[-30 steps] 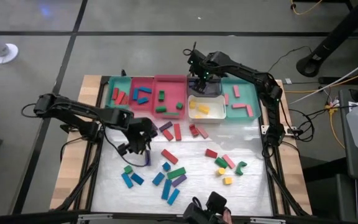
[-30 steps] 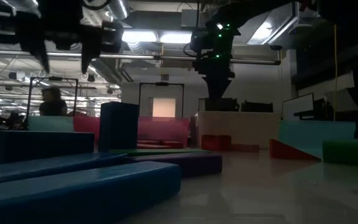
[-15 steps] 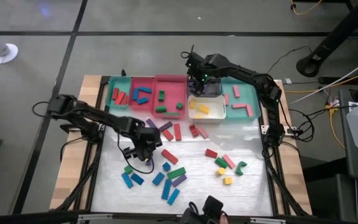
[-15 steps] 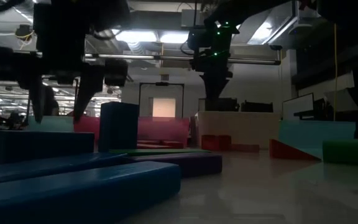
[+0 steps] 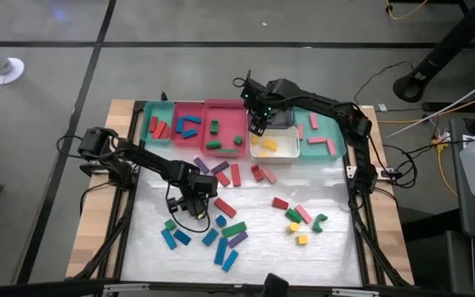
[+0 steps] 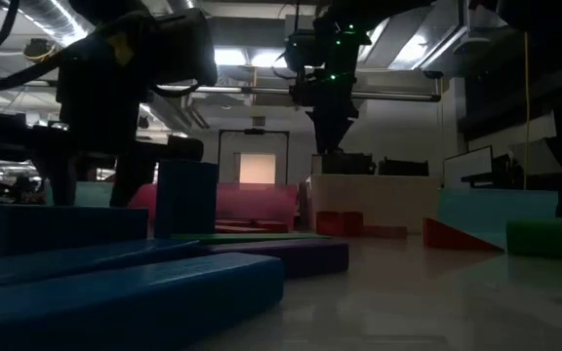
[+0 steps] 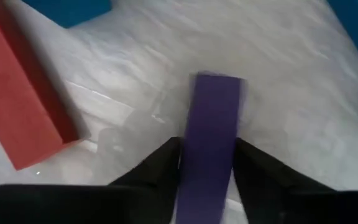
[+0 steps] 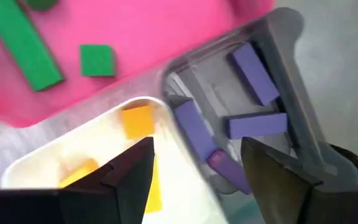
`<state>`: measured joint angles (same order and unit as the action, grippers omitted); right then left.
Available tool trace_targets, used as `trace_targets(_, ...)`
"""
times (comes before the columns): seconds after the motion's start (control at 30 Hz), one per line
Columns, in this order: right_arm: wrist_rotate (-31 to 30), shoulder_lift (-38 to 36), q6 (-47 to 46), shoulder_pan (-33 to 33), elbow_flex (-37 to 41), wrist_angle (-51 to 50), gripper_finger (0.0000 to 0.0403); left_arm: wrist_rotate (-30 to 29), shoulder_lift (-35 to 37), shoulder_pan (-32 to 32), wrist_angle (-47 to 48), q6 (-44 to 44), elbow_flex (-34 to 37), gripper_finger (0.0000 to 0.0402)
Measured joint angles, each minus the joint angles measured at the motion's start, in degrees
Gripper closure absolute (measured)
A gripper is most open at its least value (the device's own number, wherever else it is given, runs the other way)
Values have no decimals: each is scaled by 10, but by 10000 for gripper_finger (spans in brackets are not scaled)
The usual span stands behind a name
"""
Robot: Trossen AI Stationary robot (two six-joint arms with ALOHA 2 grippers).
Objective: Sort blocks
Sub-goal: Put the violet block into the black bin
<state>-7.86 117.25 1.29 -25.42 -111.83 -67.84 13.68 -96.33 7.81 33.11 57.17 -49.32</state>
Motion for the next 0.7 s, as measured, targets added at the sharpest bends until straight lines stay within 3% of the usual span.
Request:
trace_targets(0.1,8,0,-10,23,-3,-12,162,-3,10,-5,4,-7,1,317)
trace_targets(0.43,14,0,-48,111,-97,-179,162,-21,87,-67,7,-64,4,317)
trace_targets(0.7,65,-1,-163,185,-171,-222,162,-32,151,-151,-132,-94,3,317)
